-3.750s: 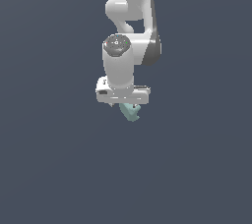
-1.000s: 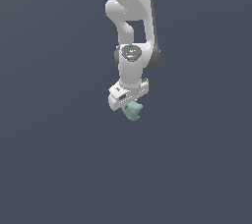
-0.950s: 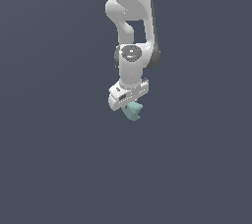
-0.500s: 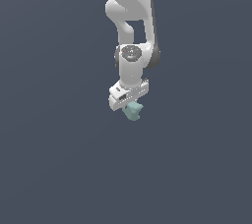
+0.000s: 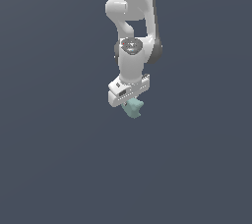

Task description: Pick up the object and move it to a goal position.

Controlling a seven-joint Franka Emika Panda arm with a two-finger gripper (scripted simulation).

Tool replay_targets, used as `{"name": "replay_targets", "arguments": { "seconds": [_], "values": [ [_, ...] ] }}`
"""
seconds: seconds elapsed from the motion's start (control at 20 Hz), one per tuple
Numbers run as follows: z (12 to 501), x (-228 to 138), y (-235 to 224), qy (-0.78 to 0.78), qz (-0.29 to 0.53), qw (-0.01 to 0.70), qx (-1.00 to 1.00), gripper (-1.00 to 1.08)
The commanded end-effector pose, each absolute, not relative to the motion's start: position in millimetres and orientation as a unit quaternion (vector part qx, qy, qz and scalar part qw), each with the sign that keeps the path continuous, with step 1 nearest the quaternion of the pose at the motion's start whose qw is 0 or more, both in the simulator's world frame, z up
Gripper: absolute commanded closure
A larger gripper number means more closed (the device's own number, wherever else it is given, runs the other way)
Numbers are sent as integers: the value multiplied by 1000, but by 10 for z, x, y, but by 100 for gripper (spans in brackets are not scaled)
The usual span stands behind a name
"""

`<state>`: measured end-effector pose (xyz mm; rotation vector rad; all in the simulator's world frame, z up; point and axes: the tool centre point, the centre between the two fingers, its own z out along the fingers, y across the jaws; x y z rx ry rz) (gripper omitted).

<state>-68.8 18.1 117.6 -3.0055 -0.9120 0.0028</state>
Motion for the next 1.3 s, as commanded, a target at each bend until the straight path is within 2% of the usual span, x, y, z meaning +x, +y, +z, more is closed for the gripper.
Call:
{"name": "replay_targets", "arguments": {
  "seconds": [0.0, 1.25],
  "values": [
    [1328, -680, 184, -291, 0, 0, -957, 108],
    [3797, -568, 213, -291, 0, 1, -957, 108]
  ]
}}
